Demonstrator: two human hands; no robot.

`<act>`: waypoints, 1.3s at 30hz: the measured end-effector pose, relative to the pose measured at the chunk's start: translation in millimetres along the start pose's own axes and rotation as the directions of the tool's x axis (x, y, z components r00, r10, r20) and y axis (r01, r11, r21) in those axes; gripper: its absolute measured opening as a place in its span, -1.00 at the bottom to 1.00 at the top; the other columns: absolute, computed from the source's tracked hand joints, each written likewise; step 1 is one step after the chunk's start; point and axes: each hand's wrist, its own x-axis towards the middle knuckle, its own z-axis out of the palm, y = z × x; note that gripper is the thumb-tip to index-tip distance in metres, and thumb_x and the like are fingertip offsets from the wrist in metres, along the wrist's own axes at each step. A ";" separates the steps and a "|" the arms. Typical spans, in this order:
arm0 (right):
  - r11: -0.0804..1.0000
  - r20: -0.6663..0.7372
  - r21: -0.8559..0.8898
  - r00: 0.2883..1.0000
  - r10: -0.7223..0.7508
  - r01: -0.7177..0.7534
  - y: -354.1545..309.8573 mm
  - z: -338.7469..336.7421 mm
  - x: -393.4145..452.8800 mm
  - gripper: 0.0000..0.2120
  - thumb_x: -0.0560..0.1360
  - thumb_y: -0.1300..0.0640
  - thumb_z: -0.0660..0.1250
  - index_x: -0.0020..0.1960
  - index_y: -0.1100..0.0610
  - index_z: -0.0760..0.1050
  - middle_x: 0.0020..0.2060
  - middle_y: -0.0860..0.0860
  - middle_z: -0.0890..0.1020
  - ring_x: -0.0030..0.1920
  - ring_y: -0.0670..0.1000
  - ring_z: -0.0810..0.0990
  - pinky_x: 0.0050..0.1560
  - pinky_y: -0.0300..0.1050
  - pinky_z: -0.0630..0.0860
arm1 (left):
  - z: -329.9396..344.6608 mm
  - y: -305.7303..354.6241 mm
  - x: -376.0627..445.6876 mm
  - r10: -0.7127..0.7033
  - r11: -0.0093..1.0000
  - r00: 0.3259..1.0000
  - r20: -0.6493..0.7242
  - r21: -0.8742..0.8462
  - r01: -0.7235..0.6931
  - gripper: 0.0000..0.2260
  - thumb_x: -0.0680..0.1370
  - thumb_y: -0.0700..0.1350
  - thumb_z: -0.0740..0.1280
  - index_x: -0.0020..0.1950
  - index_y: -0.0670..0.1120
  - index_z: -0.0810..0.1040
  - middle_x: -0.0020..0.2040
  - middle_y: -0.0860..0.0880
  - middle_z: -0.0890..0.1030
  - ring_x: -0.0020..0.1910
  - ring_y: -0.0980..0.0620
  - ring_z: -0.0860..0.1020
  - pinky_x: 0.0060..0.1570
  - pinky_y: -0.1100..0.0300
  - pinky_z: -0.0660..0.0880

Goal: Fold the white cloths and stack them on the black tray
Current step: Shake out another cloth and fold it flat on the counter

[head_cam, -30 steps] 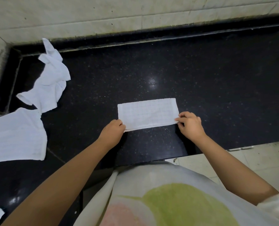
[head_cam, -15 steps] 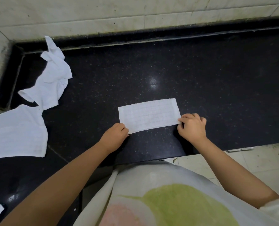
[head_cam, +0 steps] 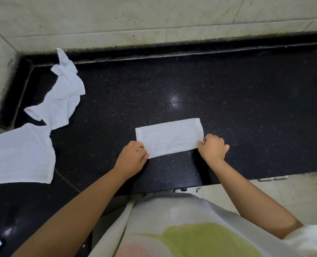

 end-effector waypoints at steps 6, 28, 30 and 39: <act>0.892 -0.154 0.379 0.967 -0.204 0.249 -36.1 -22.2 -15.5 -0.85 0.47 0.21 0.29 -0.24 0.25 0.41 -0.32 0.07 0.46 -0.21 0.10 0.46 -0.12 -0.04 0.37 | -5.2 9.1 16.1 -0.364 0.931 0.871 0.330 0.109 0.348 -0.50 0.64 0.01 0.03 0.52 -0.16 0.05 0.56 -0.08 -0.01 0.54 -0.04 -0.07 0.49 -0.01 -0.03; 0.831 -0.046 0.307 0.879 -0.474 0.464 -119.0 53.6 -57.6 -0.84 0.51 0.27 0.22 -0.06 0.33 0.54 -0.10 0.19 0.60 -0.05 0.12 0.54 -0.14 -0.28 0.29 | -21.5 -21.1 -48.9 -0.537 0.835 0.828 0.162 -0.035 0.548 -0.55 0.63 -0.06 0.09 0.48 -0.18 0.17 0.54 -0.11 0.10 0.54 -0.04 -0.02 0.50 0.09 -0.10; 0.818 -0.103 0.336 0.881 -0.462 0.468 -124.5 52.9 -59.4 -0.86 0.50 0.29 0.24 -0.09 0.34 0.55 -0.13 0.19 0.60 -0.07 0.11 0.54 -0.15 -0.34 0.25 | -21.3 -21.7 -47.7 -0.528 0.840 0.827 0.190 -0.027 0.542 -0.54 0.63 -0.06 0.08 0.50 -0.18 0.13 0.54 -0.12 0.08 0.54 -0.04 -0.03 0.50 0.10 -0.10; 0.732 0.243 0.225 0.690 -0.682 0.643 -100.9 64.8 -72.5 -0.65 0.49 0.23 0.26 0.25 0.31 0.42 0.16 0.20 0.52 0.19 0.15 0.45 0.22 -0.17 0.34 | -14.3 -26.6 -53.0 -0.478 0.864 0.856 0.198 -0.065 0.498 -0.53 0.64 -0.06 0.06 0.50 -0.21 0.08 0.55 -0.14 0.03 0.54 -0.04 -0.04 0.50 0.13 -0.11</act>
